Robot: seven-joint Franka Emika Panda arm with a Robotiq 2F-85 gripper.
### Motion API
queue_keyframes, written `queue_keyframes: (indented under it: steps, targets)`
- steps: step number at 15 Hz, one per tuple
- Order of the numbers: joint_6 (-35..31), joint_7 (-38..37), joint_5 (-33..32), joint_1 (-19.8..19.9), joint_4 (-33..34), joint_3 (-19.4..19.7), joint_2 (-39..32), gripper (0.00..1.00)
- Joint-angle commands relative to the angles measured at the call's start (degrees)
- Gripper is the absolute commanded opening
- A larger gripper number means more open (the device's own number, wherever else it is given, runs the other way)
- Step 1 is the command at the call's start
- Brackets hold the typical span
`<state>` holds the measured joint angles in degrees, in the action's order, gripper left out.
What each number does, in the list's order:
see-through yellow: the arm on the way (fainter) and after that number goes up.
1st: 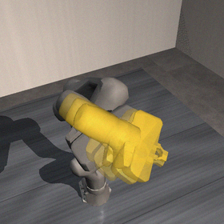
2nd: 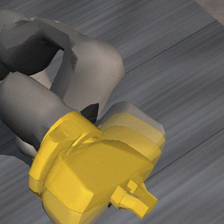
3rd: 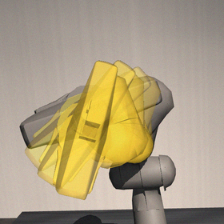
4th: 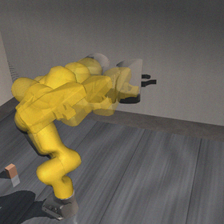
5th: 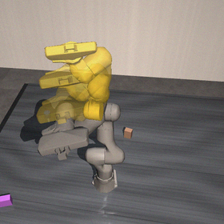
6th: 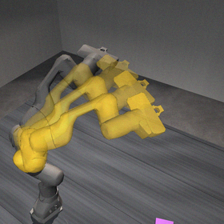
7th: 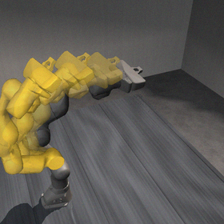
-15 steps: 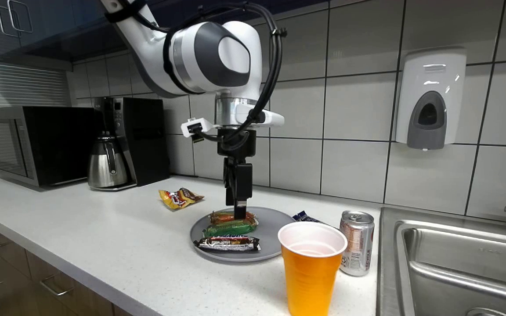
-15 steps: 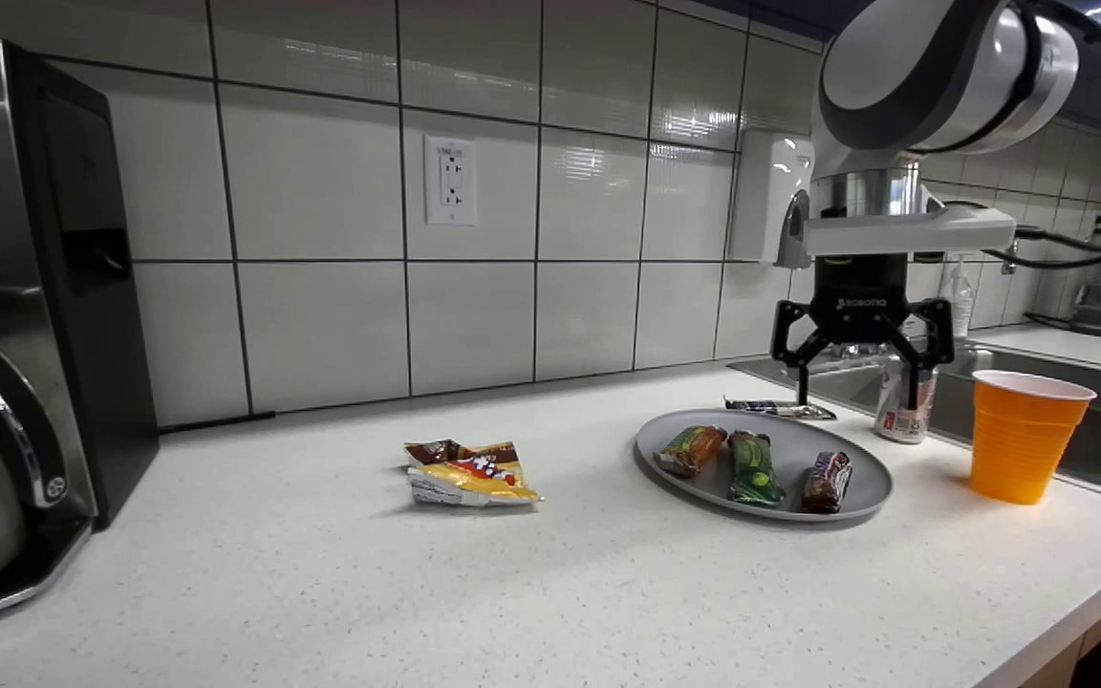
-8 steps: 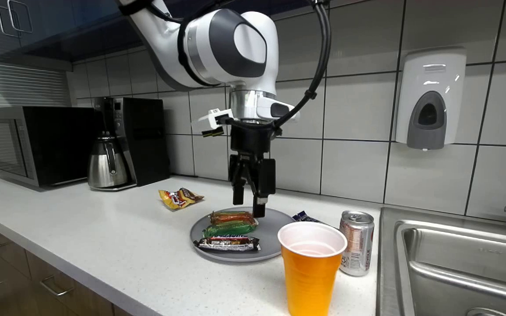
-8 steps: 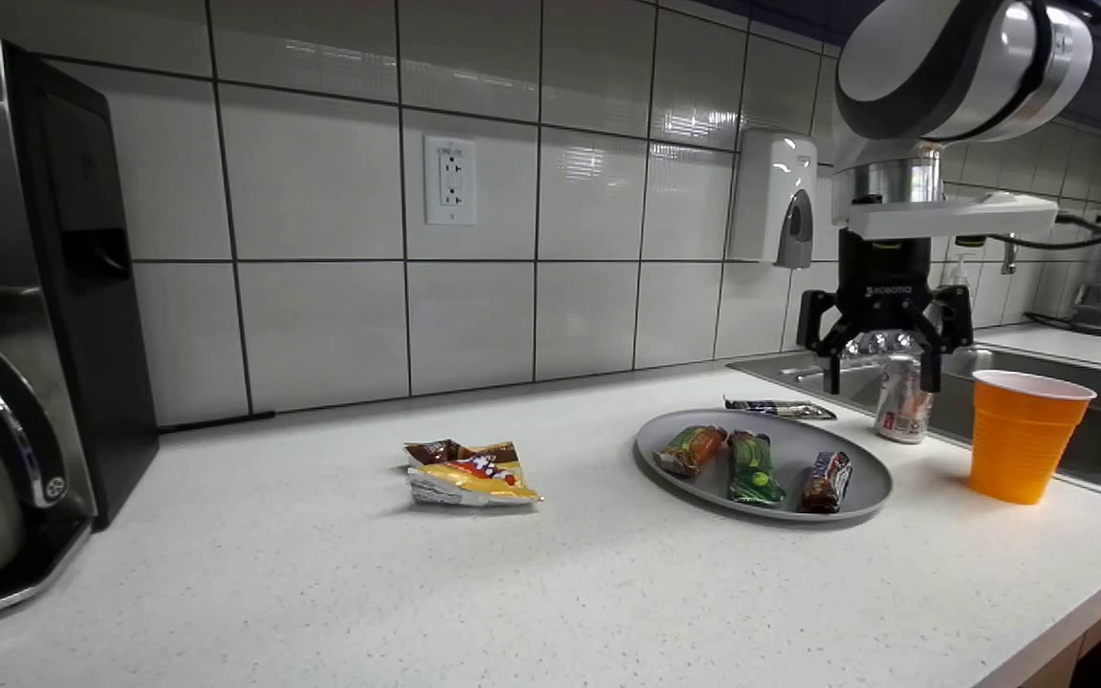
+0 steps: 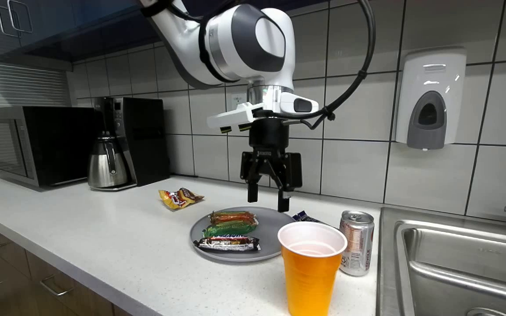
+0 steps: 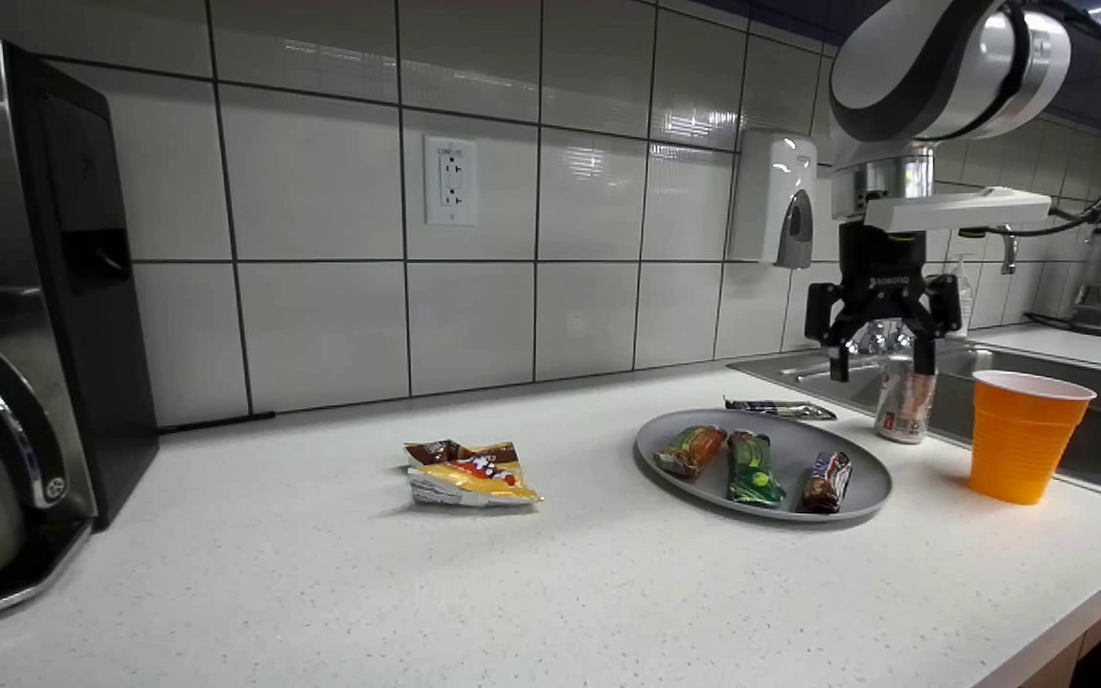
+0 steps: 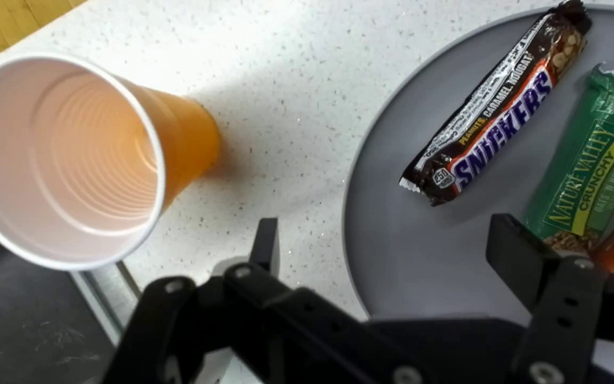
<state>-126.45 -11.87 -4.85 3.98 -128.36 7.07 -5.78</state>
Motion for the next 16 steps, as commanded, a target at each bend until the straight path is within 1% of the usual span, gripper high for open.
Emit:
queue_keyframes:
  steps: [1,7,9,11,14,16]
  targets:
    - [3.3,5.2,-0.5,0.6,6.1,-0.5,-4.2,1.00]
    - [3.9,14.2,1.0,1.1,12.6,-1.1,-9.5,1.00]
    - [4.4,18.2,2.0,1.6,14.7,-1.5,-10.9,1.00]
    - [5.1,23.7,3.4,2.5,16.8,-1.9,-12.2,1.00]
    - [8.2,35.2,6.5,4.9,20.4,-2.7,-14.0,1.00]
    - [10.6,40.4,6.2,6.2,23.0,-2.6,-15.4,1.00]
